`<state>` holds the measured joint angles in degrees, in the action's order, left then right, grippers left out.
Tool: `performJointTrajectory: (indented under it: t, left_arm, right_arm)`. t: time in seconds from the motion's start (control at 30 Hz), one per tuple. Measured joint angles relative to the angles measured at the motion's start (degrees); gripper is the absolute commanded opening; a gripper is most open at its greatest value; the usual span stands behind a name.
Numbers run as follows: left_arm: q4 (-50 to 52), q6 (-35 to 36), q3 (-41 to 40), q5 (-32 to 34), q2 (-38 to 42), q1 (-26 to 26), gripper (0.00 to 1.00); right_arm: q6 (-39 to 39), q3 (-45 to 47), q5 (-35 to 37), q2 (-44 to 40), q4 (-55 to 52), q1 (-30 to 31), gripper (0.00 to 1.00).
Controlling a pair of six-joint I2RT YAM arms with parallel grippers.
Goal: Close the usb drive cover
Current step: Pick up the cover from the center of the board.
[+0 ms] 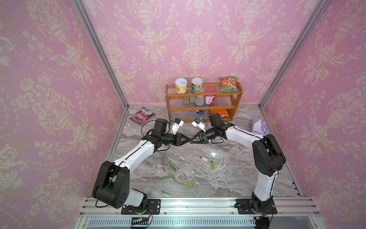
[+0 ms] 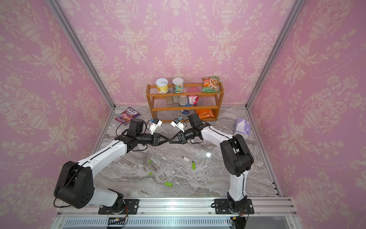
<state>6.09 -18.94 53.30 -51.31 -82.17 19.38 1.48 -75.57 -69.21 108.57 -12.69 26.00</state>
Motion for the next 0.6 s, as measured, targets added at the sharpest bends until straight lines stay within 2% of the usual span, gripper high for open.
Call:
performJointTrajectory:
  t: [0.2, 0.5, 0.6]
  left_arm:
    - [0.85, 0.0, 0.35, 0.85, 0.0, 0.31, 0.28]
    - [0.63, 0.0, 0.5, 0.55, -0.04, 0.31, 0.2]
    - [-0.07, 0.0, 0.5, 0.13, -0.04, 0.31, 0.27]
  right_arm:
    - [0.02, 0.09, 0.02, -0.39, 0.17, 0.0, 0.0]
    - [-0.66, 0.17, -1.01, -0.5, 1.51, 0.0, 0.0]
    - [-2.4, 0.5, -1.77, -0.5, 3.67, -0.11, 0.0]
